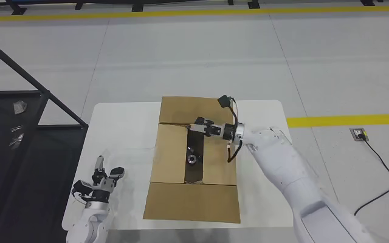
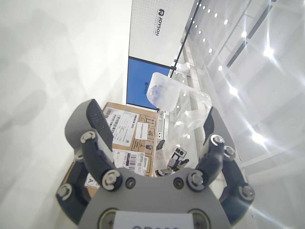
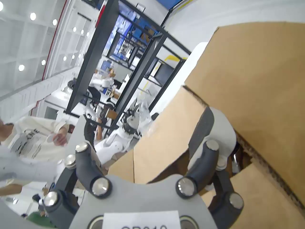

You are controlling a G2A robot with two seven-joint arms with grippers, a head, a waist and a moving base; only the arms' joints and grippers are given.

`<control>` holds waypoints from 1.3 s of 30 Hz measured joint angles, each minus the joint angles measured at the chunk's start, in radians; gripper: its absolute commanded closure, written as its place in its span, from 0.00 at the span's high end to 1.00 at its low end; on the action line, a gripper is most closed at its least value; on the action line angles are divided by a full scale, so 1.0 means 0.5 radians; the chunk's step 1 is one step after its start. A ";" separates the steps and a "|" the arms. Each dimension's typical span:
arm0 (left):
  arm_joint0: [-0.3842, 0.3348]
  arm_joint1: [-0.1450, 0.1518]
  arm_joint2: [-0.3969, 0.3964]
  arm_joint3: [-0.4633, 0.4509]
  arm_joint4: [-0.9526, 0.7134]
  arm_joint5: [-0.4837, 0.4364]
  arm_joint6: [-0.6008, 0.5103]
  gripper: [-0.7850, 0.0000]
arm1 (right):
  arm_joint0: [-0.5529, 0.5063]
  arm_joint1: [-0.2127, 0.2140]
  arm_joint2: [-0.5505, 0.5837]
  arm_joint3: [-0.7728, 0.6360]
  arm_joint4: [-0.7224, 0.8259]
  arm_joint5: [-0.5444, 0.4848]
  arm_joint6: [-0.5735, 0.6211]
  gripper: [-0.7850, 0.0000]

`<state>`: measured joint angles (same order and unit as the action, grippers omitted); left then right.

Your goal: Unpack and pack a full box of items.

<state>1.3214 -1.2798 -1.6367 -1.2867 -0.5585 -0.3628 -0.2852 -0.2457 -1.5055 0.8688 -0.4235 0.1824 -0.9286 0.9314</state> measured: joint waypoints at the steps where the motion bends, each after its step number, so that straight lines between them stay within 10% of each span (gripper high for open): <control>1: -0.004 -0.001 0.000 0.002 -0.002 0.003 0.000 1.00 | -0.063 0.052 -0.002 -0.157 -0.006 0.073 0.077 1.00; 8: -0.035 -0.008 0.029 0.016 0.004 0.010 0.012 1.00 | -0.664 0.484 0.186 -1.301 -0.020 0.382 0.302 1.00; 24: -0.075 -0.008 0.001 0.101 -0.012 0.011 -0.011 1.00 | -0.731 0.504 0.210 -1.406 0.048 0.441 0.362 1.00; 39: -0.124 -0.013 0.011 0.143 -0.040 0.021 -0.043 1.00 | -1.324 0.973 0.664 -2.174 0.669 0.910 0.832 1.00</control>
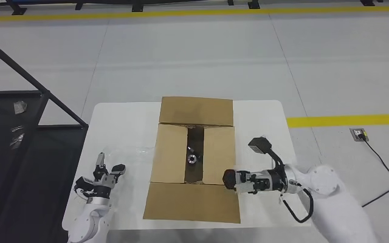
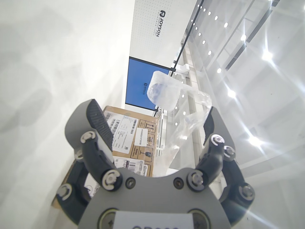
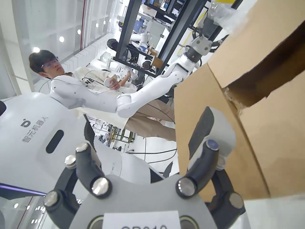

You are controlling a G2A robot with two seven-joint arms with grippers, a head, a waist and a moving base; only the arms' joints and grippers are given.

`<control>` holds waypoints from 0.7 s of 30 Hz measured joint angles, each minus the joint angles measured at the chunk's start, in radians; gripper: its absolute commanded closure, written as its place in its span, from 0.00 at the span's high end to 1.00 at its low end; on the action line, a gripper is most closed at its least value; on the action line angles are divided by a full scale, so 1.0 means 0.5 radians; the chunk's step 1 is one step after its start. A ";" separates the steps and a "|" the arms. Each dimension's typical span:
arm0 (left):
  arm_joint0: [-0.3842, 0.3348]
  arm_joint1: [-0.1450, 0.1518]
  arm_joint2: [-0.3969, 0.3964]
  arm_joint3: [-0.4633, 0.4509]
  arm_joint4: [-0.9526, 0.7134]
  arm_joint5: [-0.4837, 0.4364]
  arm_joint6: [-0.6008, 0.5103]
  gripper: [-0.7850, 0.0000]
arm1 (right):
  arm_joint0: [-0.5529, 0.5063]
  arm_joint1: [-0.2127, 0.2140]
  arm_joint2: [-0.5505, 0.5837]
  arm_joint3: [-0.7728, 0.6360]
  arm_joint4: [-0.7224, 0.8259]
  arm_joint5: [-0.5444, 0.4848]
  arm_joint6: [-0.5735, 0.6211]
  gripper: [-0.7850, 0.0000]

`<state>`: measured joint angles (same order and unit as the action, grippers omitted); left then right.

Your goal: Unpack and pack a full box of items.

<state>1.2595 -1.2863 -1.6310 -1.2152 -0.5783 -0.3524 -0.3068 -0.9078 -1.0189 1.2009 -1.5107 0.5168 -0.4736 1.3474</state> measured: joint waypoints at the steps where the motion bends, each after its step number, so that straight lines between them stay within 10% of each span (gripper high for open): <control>1: -0.003 -0.001 0.001 0.005 -0.005 -0.001 0.000 1.00 | -0.048 0.040 0.034 -0.016 -0.012 0.017 0.017 1.00; 10: -0.021 -0.003 -0.005 0.019 -0.036 -0.007 -0.019 1.00 | -0.085 0.234 -0.076 0.315 -0.264 0.079 0.078 1.00; 21: -0.022 -0.001 -0.010 0.011 0.004 -0.005 -0.019 1.00 | 0.192 0.269 -0.637 0.407 -0.182 -0.010 -0.011 1.00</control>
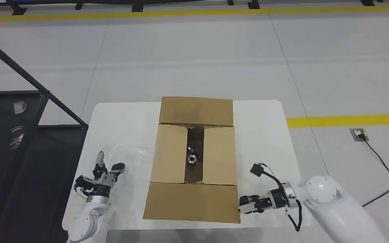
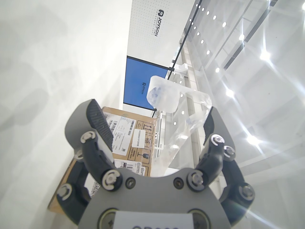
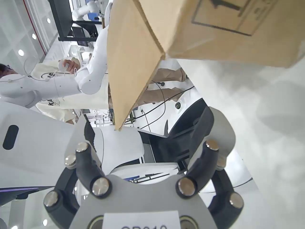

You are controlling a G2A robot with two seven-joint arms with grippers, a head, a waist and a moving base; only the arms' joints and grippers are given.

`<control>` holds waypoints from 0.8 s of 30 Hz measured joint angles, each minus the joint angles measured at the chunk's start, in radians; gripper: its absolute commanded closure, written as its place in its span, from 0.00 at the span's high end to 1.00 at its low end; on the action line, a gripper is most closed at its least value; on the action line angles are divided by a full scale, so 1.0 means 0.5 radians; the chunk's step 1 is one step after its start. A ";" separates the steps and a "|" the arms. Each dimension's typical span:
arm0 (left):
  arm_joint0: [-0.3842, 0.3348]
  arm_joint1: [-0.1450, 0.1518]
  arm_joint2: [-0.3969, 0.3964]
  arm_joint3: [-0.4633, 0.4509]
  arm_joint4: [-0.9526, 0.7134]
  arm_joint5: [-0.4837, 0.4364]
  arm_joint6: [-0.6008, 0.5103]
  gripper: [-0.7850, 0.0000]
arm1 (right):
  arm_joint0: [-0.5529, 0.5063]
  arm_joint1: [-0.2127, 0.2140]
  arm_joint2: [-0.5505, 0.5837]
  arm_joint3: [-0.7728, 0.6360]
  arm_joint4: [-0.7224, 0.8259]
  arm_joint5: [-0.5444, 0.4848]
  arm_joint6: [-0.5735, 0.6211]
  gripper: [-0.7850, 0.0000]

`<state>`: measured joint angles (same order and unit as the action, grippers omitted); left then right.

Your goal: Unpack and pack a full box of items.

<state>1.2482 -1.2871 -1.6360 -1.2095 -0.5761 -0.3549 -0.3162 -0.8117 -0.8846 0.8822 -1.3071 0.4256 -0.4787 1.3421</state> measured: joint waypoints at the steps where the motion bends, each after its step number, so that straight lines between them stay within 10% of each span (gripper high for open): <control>1: 0.002 0.000 -0.001 -0.001 0.003 0.000 0.002 1.00 | 0.043 -0.003 -0.068 -0.003 0.009 -0.014 -0.014 1.00; 24: 0.023 -0.001 -0.034 0.021 -0.013 -0.015 0.016 1.00 | 0.467 0.066 -0.579 -0.037 0.730 -0.242 -0.242 1.00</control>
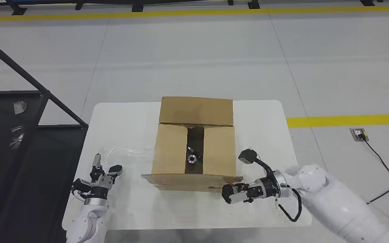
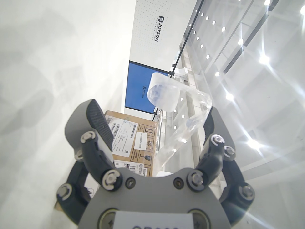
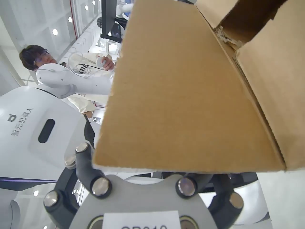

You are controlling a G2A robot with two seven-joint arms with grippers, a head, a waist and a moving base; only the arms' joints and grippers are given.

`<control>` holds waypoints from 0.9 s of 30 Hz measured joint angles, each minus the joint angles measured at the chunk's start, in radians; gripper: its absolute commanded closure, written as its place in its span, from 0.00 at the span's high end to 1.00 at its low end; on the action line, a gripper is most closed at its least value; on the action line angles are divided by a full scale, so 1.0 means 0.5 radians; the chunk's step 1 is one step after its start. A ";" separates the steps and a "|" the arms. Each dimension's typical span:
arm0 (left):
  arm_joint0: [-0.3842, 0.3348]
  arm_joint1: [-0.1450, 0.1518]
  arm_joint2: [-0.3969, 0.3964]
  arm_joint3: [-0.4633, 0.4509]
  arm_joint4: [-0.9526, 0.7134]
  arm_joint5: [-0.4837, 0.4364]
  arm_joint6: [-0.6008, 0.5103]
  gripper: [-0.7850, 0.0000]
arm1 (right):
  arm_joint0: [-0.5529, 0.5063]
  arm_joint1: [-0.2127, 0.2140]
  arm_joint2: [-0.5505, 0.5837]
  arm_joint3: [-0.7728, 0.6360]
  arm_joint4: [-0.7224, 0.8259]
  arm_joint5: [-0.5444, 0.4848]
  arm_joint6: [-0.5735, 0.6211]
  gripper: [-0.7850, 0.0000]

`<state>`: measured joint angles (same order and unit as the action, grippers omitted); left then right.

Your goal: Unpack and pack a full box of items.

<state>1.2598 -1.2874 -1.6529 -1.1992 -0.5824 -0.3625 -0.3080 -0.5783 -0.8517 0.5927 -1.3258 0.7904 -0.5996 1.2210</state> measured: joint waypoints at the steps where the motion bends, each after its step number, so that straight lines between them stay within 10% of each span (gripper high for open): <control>1: -0.003 0.000 0.000 0.002 0.004 0.004 0.001 1.00 | 0.016 -0.014 0.002 0.035 0.063 -0.003 -0.003 1.00; 27: 0.010 -0.005 0.003 -0.022 0.017 0.027 0.023 1.00 | 0.477 -0.678 -0.236 1.158 0.128 -0.203 -0.488 1.00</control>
<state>1.2649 -1.2898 -1.6515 -1.2102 -0.5739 -0.3491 -0.2968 -0.3396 -1.1906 0.4748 -0.7468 0.8544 -0.7009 0.9769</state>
